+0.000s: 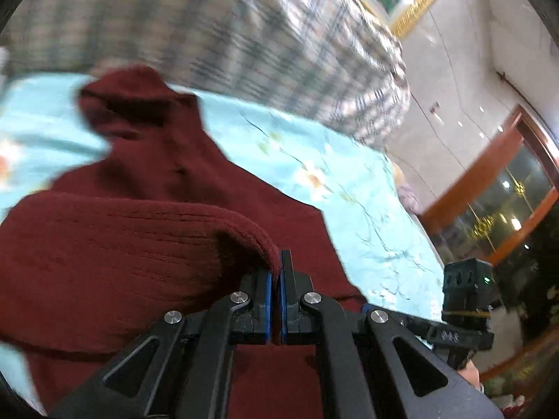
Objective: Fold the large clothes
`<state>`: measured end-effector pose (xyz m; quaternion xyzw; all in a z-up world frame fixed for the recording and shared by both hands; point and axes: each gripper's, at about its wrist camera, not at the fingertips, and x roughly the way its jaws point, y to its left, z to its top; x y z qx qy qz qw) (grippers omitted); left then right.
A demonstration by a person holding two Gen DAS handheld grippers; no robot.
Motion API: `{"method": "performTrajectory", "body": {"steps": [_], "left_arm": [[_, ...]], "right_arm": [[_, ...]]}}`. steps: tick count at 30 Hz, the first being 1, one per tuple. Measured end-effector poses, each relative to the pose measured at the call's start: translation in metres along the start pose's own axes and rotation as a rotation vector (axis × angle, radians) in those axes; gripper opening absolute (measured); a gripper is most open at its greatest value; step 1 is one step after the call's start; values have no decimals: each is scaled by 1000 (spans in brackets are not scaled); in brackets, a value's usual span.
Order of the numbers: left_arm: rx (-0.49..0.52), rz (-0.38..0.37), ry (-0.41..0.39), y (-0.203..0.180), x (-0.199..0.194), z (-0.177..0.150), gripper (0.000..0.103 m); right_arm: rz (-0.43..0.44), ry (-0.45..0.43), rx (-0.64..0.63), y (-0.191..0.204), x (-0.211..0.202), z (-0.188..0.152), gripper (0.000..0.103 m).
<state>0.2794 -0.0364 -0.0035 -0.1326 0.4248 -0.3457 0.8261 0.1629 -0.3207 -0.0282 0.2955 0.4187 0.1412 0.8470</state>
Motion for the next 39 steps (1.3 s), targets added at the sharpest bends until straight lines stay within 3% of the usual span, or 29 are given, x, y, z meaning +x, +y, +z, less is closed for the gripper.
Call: {"method": "performTrajectory", "body": {"steps": [4, 9, 14, 17, 19, 23, 26, 32, 36, 38, 39], "left_arm": [[17, -4, 87, -19, 81, 6, 1], [25, 39, 167, -26, 148, -6, 2], [-27, 21, 189, -14, 155, -18, 3], [-50, 5, 184, -10, 147, -19, 13], [-57, 9, 181, -9, 136, -21, 22], [-45, 53, 123, -3, 87, -31, 41], [-44, 154, 54, 13, 37, -47, 48], [-104, 500, -84, 77, -62, -92, 48], [-204, 582, -75, 127, -86, -106, 46], [-210, 602, -67, 141, -83, -108, 46], [-214, 604, -57, 146, -79, -108, 46]], "right_arm": [[-38, -33, 33, -20, -13, 4, 33], [-67, -48, 57, -34, -18, 9, 33], [-76, -56, 48, -35, -8, 16, 33], [-88, -52, 12, -30, 3, 20, 39], [-102, -46, -20, -25, 13, 23, 53], [-136, -17, -108, -16, 32, 28, 53], [-187, 2, -169, -13, 46, 33, 54], [-217, -1, -168, -21, 69, 56, 55], [-202, 43, -135, -27, 93, 67, 55], [-187, 89, -129, -26, 108, 69, 48], [-192, 104, -134, -24, 113, 68, 25]]}}
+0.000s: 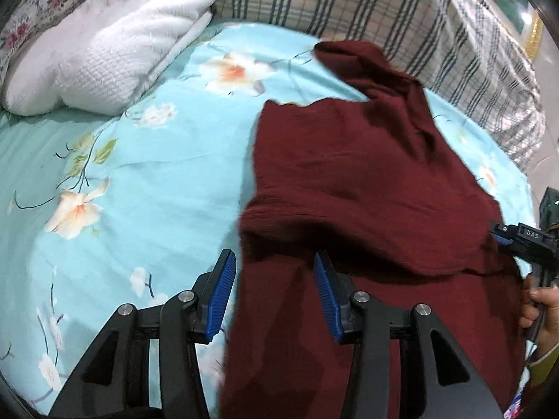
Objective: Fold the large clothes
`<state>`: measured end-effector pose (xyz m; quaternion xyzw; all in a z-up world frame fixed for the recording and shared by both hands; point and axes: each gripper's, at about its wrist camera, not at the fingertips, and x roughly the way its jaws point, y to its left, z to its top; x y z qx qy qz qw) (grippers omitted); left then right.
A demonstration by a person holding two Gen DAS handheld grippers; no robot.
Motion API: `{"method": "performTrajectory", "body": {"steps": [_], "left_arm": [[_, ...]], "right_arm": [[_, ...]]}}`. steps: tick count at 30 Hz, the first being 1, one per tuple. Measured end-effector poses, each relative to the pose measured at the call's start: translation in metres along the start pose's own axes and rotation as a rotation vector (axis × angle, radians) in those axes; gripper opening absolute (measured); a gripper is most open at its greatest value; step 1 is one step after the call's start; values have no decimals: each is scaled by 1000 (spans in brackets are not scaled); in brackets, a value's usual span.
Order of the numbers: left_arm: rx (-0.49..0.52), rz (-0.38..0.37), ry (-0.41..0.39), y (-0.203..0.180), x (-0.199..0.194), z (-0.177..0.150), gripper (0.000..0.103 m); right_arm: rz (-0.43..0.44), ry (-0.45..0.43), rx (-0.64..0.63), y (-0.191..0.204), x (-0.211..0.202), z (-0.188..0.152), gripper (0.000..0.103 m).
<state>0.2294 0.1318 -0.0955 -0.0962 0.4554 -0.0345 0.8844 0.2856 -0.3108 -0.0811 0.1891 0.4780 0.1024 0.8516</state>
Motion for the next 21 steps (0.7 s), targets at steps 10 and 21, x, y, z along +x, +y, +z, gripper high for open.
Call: {"method": "performTrajectory", "body": {"steps": [10, 21], "left_arm": [[-25, 16, -15, 2, 22, 8, 40], [-105, 21, -67, 14, 15, 3, 24]], "right_arm": [[67, -230, 113, -27, -95, 2, 7], [65, -210, 115, -32, -98, -15, 7]]}}
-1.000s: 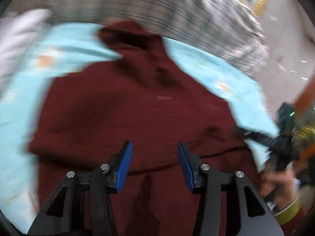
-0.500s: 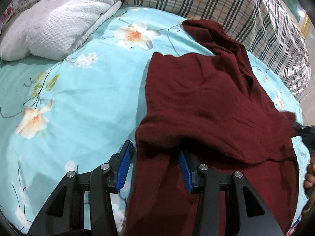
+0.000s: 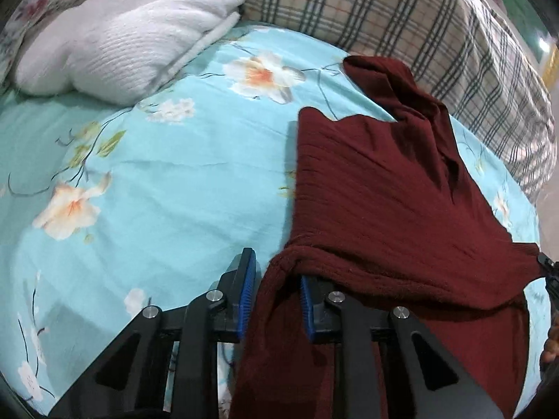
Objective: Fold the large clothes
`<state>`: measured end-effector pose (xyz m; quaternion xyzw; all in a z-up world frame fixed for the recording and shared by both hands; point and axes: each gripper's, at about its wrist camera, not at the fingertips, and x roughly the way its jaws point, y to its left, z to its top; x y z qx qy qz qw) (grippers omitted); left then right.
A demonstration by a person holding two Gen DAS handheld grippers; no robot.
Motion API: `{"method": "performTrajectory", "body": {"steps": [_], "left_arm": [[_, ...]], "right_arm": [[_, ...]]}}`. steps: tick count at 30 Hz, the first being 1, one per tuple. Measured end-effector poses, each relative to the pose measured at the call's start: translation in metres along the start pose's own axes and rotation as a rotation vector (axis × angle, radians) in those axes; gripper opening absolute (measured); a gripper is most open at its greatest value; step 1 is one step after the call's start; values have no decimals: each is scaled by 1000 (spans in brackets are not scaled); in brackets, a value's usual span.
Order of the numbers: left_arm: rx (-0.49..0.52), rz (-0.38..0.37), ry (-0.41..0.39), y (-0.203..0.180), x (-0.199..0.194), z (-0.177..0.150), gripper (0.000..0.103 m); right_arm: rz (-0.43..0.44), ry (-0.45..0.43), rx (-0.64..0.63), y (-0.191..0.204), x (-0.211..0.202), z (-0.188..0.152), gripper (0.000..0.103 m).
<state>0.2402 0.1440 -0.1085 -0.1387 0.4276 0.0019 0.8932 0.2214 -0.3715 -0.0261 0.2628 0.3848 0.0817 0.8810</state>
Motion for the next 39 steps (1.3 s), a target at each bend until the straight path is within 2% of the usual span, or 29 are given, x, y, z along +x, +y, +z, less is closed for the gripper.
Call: {"method": "performTrajectory", "body": {"steps": [2, 5, 7, 11, 14, 15, 17, 21, 25, 29, 33, 34, 37, 39], "left_arm": [[10, 11, 0, 0, -2, -3, 24], [17, 24, 5, 3, -7, -6, 24], [0, 13, 23, 10, -10, -7, 24], [-3, -5, 17, 17, -33, -5, 20], [7, -102, -15, 8, -55, 2, 20], [18, -151, -17, 0, -58, 5, 20], [43, -198, -3, -17, -55, 9, 20], [107, -236, 50, -54, -27, 8, 24], [136, -171, 133, -57, 5, -1, 25], [126, -192, 139, -43, 10, -6, 23], [87, -198, 153, -44, 10, 1, 22], [75, -205, 151, -46, 8, 5, 27], [43, -256, 128, -54, 1, 25, 44], [4, -311, 130, -60, 3, 46, 46]], "right_arm": [[-33, 7, -9, -1, 1, -1, 7], [-100, 99, -19, -11, 18, -11, 7], [-127, 133, -16, -17, 24, -21, 11], [-150, 96, 1, -23, 10, -26, 15], [-180, 35, -11, -20, -6, -20, 15], [-170, 23, -14, -17, -9, -20, 15], [-119, 22, -23, -6, -5, -17, 15], [-53, 111, -69, 15, 27, -20, 15], [-80, 182, -75, 12, 58, -28, 15], [-89, 150, -22, -9, 53, -28, 15], [-94, 134, -8, -5, 50, -21, 15], [-85, 131, -8, -3, 49, -20, 15], [21, 133, 20, 12, 57, -9, 16], [67, 139, 30, 23, 66, 0, 20]]}}
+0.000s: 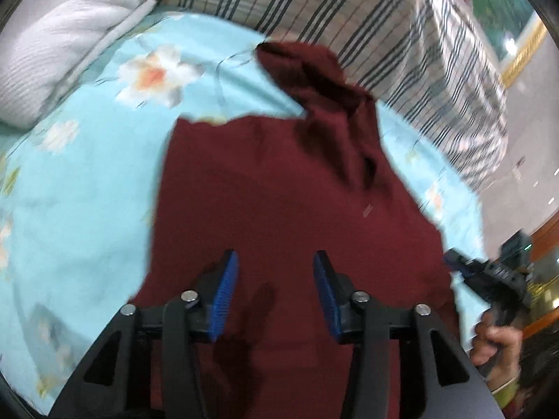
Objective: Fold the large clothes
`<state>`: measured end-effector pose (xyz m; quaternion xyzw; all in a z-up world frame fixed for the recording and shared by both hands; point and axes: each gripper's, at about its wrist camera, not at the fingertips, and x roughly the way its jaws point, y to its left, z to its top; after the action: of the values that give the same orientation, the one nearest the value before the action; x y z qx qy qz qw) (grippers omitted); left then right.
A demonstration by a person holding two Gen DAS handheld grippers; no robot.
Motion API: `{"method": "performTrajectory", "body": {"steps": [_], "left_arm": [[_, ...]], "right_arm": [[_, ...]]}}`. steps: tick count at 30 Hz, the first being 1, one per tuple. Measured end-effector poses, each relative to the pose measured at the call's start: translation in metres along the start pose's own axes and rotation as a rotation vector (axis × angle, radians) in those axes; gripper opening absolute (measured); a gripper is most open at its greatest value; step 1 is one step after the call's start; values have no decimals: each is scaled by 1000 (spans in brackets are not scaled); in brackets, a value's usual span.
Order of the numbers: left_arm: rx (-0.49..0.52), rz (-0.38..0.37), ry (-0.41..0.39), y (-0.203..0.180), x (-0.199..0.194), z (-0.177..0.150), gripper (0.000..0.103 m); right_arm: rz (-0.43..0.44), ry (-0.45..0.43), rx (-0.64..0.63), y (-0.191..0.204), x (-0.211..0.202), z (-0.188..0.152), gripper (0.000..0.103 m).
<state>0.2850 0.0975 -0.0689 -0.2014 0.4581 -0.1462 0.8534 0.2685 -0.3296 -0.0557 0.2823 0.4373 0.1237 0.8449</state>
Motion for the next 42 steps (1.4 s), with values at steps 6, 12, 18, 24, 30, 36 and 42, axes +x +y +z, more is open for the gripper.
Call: {"method": "performTrajectory", "body": {"steps": [6, 12, 18, 24, 30, 36, 42], "left_arm": [[-122, -156, -21, -11, 23, 97, 57], [-268, -273, 27, -8, 83, 197, 62], [-281, -172, 74, -3, 139, 254, 71], [-231, -194, 87, -4, 167, 270, 39], [-162, -245, 45, -19, 153, 252, 4], [-55, -394, -31, -55, 71, 180, 4], [43, -545, -31, -86, 13, 68, 4]], "right_arm": [[173, -5, 7, 58, 42, 65, 33], [319, 10, 140, 81, 97, 136, 33], [296, 85, 219, 85, 160, 175, 35], [301, 78, 269, 75, 189, 192, 35], [271, 70, 195, 85, 185, 194, 3], [352, 7, 76, 100, 100, 156, 3], [403, 60, -10, 83, 18, 84, 3]]}}
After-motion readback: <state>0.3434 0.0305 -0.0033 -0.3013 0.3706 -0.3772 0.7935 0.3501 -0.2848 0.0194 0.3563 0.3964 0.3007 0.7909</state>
